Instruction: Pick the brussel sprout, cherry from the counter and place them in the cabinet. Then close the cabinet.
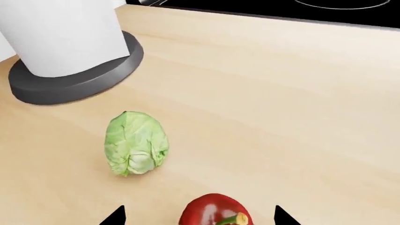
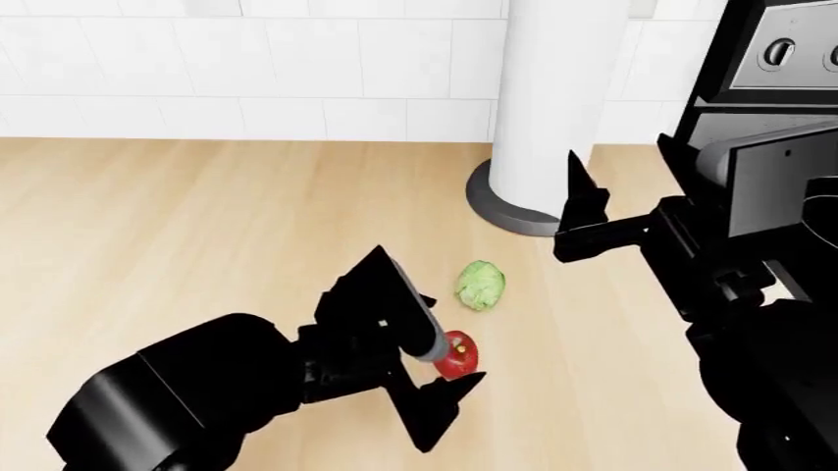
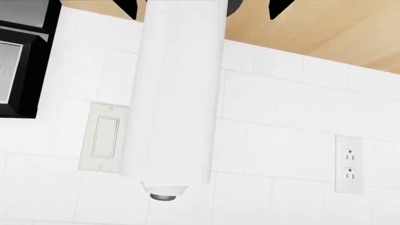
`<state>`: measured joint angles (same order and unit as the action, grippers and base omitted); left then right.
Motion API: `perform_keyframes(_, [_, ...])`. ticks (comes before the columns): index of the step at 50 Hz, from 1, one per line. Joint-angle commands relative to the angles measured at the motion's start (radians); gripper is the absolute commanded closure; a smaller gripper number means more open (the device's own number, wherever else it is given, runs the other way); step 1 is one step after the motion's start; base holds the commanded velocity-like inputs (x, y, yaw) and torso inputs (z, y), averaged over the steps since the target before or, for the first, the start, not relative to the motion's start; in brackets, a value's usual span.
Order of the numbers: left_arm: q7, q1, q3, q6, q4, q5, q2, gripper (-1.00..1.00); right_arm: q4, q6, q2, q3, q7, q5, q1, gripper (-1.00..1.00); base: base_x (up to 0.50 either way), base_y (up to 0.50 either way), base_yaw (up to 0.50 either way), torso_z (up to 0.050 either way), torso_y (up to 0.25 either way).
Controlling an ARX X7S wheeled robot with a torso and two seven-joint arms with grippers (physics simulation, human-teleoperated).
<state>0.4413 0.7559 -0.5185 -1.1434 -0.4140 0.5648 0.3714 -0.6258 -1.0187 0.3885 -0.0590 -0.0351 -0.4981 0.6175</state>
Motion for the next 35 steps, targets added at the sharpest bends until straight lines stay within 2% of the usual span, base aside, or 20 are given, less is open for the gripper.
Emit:
perform_keyframes(1, [0.006,-0.035,0.001,0.045,0.024,0.005,-0.009,-1.0,0.008,0.011,0.0,0.004,-0.003,0.001,-0.004,-1.0,0.0,0.0,0.0,0.0,0.0])
perform_keyframes(35, [0.006,-0.083,-0.012,0.097,0.08,0.005,-0.006,-1.0,0.019,0.022,0.01,0.002,-0.012,-0.007,-0.008,-1.0,0.0,0.0,0.0,0.0,0.0])
